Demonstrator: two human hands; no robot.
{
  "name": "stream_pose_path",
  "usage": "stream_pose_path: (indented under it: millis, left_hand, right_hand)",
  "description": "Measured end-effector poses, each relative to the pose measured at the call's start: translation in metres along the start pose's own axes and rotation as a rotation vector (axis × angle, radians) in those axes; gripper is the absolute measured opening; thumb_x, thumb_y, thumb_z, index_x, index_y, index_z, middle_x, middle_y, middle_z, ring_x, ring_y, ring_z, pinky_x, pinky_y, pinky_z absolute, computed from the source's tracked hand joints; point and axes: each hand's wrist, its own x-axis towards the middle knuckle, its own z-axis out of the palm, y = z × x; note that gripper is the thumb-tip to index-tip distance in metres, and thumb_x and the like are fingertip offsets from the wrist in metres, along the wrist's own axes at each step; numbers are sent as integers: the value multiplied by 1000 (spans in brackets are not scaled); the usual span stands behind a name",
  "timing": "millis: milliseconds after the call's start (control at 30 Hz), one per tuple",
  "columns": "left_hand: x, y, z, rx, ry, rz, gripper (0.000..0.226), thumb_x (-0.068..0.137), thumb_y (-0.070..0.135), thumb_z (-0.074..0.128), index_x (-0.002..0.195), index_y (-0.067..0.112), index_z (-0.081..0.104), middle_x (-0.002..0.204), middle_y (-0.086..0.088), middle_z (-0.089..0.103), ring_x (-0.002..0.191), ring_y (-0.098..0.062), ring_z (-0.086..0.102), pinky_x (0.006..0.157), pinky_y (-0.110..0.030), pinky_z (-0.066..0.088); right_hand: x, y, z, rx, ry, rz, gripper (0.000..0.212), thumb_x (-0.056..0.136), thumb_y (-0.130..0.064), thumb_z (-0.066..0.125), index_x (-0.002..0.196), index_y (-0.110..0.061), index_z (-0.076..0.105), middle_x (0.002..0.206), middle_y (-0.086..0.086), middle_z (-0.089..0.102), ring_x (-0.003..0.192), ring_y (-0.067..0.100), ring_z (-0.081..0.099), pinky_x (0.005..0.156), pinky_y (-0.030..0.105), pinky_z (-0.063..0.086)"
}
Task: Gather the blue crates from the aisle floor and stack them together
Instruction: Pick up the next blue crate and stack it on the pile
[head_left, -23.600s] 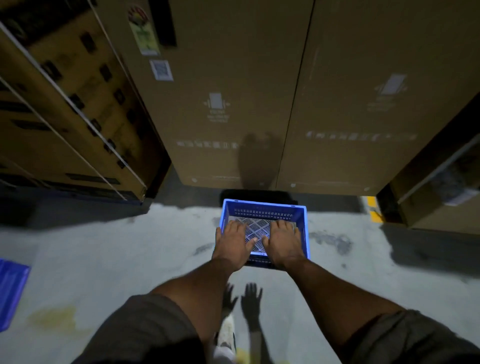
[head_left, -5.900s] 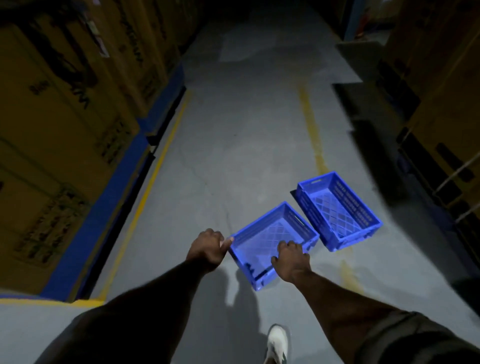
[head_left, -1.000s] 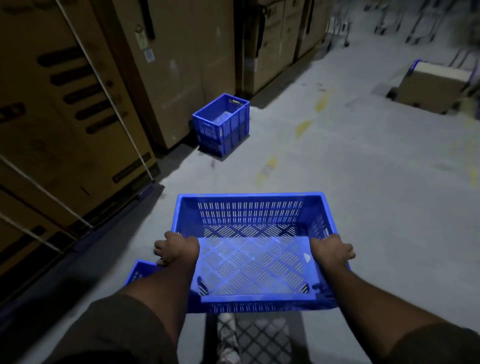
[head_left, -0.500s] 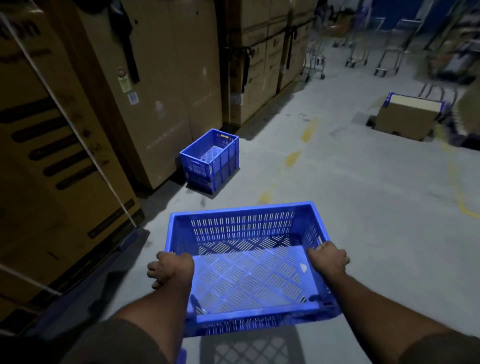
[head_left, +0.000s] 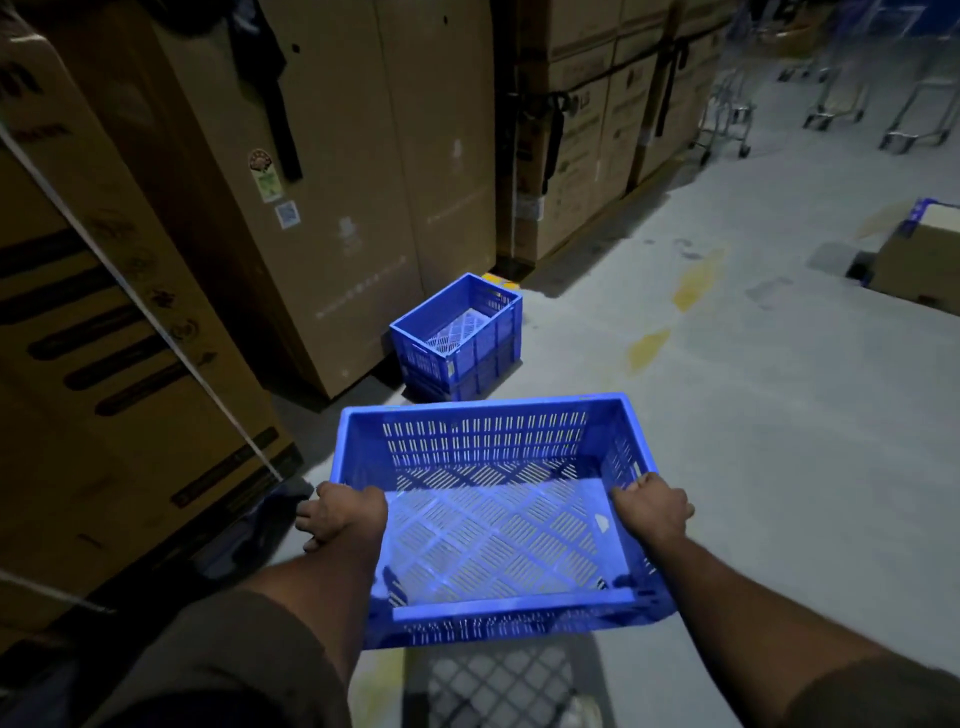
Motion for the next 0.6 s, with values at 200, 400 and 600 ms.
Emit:
stream_pose_path:
  millis: [200,400,600]
  left_hand:
    - [1,99,38,-10,-4,-2,49,80,27,65,123,5,54,135,-25,39,126,-41,36,100,-55,35]
    - [30,181,84,-32,-2,-49,50,80,32,64,123,8,53,132,-23,41,125,-39,37,101,-54,35]
    - [98,265,142,-78,2,-111,51,80,31,65,123,7,53,133,-24,41,126,-39,36,102,-52,35]
  right_hand:
    - [114,-49,-27,-1,-53,-16,25,75,-32,63,93,-14,58,109,20,59,113,39,48,76,33,30]
    - [221,-101,-25,-83,-66,-89,25,75,-35,64,89,-15,59,102,19,64,110,37,51,94,36,36]
    - [326,-170,6,-128,-97,-121,22,74,-33,63,85,-15,59,96,17,64,106,37,53,86,35,36]
